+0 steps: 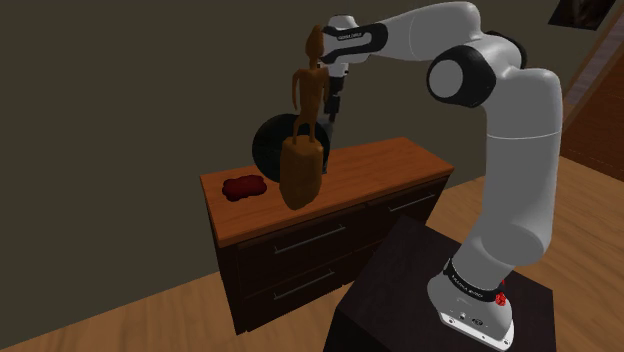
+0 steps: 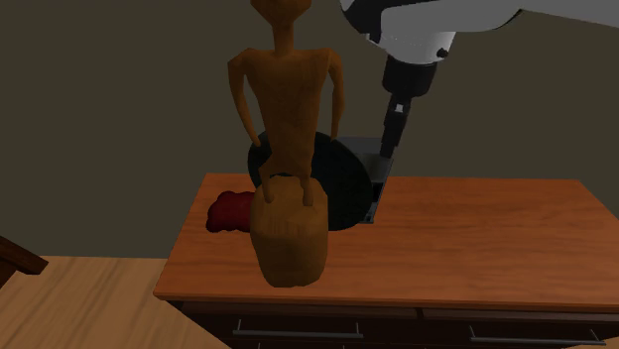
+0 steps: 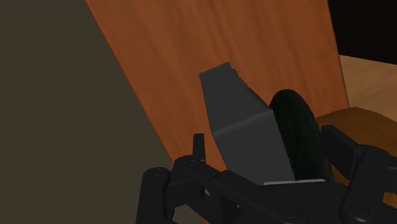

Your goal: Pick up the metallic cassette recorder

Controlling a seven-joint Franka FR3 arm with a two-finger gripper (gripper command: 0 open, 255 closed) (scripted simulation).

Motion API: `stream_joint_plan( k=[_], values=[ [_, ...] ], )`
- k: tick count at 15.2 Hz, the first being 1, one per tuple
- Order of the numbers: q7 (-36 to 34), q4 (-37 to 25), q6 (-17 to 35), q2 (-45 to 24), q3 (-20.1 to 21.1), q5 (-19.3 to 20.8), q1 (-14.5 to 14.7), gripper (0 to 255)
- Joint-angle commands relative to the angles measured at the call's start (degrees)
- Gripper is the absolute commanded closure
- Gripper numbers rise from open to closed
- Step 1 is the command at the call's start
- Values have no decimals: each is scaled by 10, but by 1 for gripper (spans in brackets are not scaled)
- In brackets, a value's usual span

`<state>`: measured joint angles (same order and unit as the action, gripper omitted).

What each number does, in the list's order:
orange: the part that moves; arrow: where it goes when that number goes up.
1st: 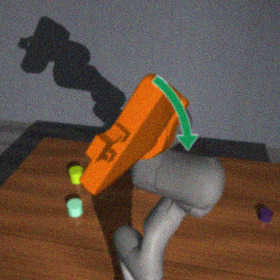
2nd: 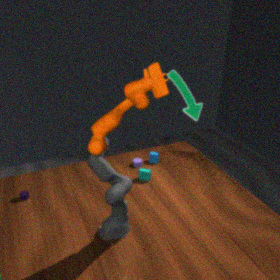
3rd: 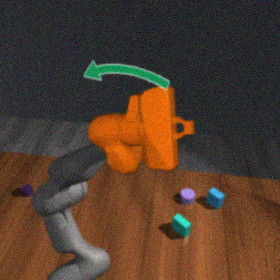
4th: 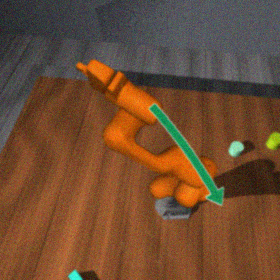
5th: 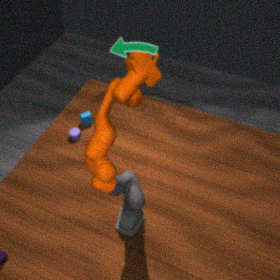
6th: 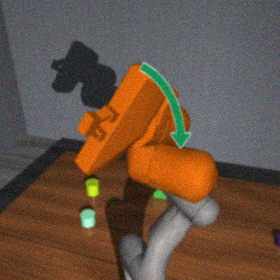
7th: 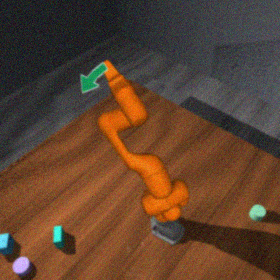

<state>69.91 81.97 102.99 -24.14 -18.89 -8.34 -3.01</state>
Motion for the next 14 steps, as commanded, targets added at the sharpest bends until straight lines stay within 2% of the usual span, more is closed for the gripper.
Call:
stream_joint_plan(
  k=[1,8,9,14],
  values=[
    [9,-6,8,-15,2,-3,-3,0],
    [11,28,47,-21,4,-6,-2,0],
    [11,28,48,-21,4,-6,-2,255],
    [11,27,47,-22,4,-6,-2,255]
  ],
)
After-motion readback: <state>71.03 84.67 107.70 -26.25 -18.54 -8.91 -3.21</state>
